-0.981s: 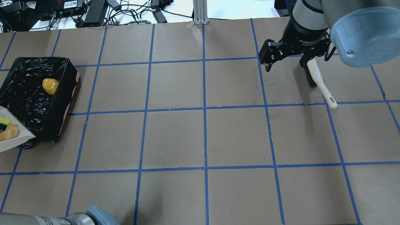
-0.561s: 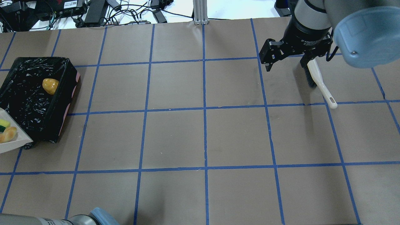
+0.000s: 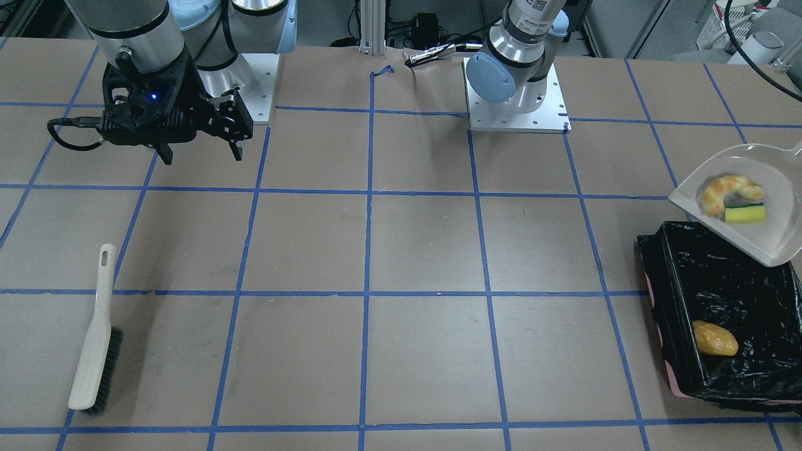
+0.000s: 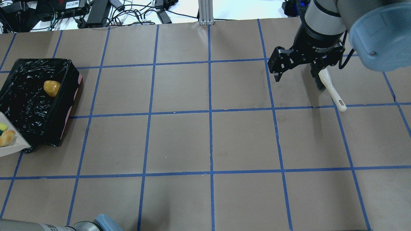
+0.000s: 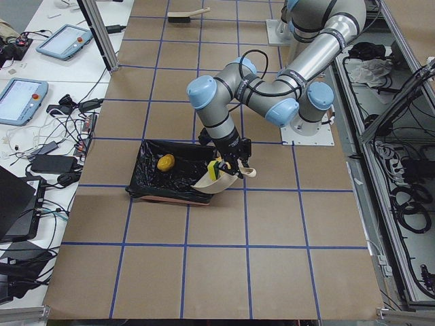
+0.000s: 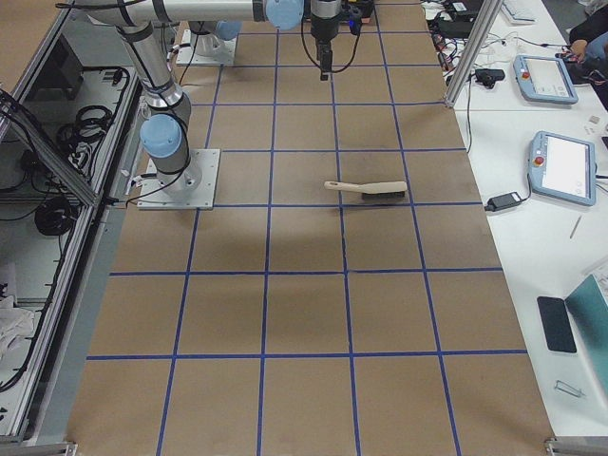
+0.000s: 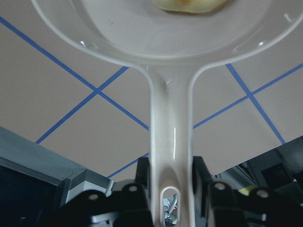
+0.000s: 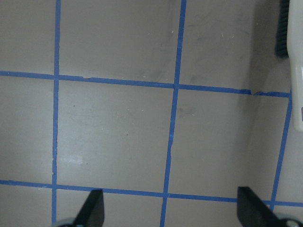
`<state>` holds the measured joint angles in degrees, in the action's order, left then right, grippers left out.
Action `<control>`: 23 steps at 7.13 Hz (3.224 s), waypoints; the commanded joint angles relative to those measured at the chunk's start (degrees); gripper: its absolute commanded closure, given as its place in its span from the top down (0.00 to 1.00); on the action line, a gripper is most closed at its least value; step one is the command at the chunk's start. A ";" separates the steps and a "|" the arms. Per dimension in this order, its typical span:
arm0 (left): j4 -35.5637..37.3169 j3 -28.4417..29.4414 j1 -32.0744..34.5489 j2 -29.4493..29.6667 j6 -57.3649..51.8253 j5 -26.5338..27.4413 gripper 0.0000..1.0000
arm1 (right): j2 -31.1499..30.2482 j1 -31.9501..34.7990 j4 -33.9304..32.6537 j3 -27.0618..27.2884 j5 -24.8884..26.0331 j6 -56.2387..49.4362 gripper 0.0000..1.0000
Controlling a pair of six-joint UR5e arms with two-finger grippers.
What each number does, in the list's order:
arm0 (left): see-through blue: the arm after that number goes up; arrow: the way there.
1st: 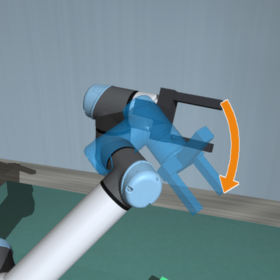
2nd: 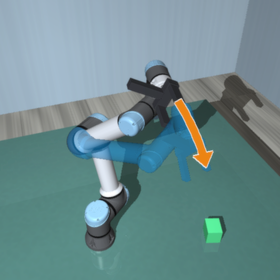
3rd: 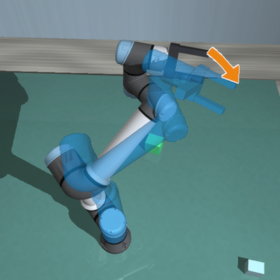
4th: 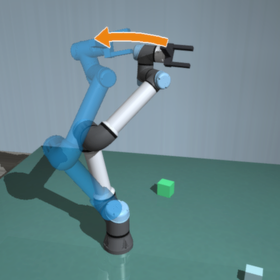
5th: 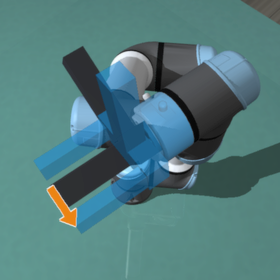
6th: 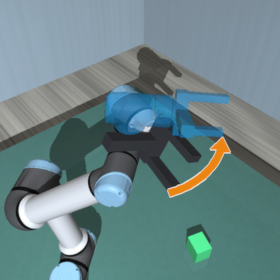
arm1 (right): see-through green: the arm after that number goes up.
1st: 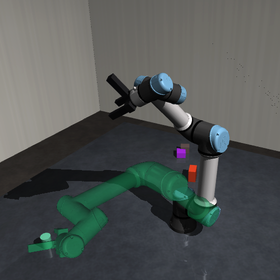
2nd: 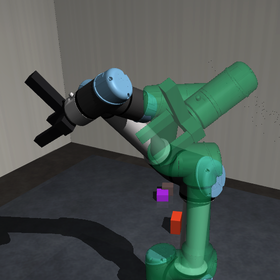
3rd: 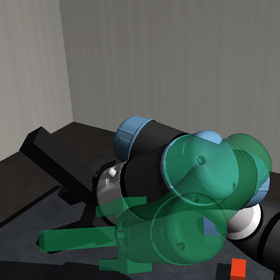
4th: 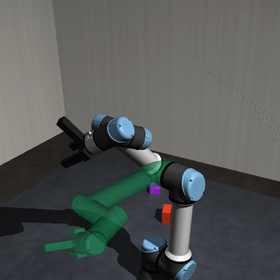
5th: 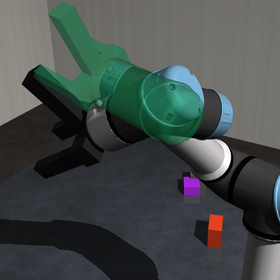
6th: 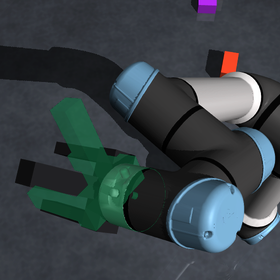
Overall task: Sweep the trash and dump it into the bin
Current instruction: 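Tilt the dustpan over the black bin with the left gripper to dump trash, then bring the empty dustpan back to the table with the left gripper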
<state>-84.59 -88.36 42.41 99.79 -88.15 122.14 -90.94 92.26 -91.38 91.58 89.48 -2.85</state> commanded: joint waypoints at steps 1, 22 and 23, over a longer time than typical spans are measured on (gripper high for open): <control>1.26 1.86 1.71 0.50 -0.53 1.78 0.03 | -0.03 -0.06 -0.20 0.00 0.08 0.04 1.00; 11.53 7.33 32.73 17.71 -19.61 -33.02 0.02 | 0.06 0.02 -0.73 0.00 0.60 0.83 1.00; 13.64 7.33 32.74 18.33 -19.78 -33.20 0.02 | -0.03 0.02 -0.82 0.00 0.60 0.75 1.00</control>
<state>-73.19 -80.98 75.08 117.18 -107.79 89.08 -90.94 92.26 -92.13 91.58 90.08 -2.06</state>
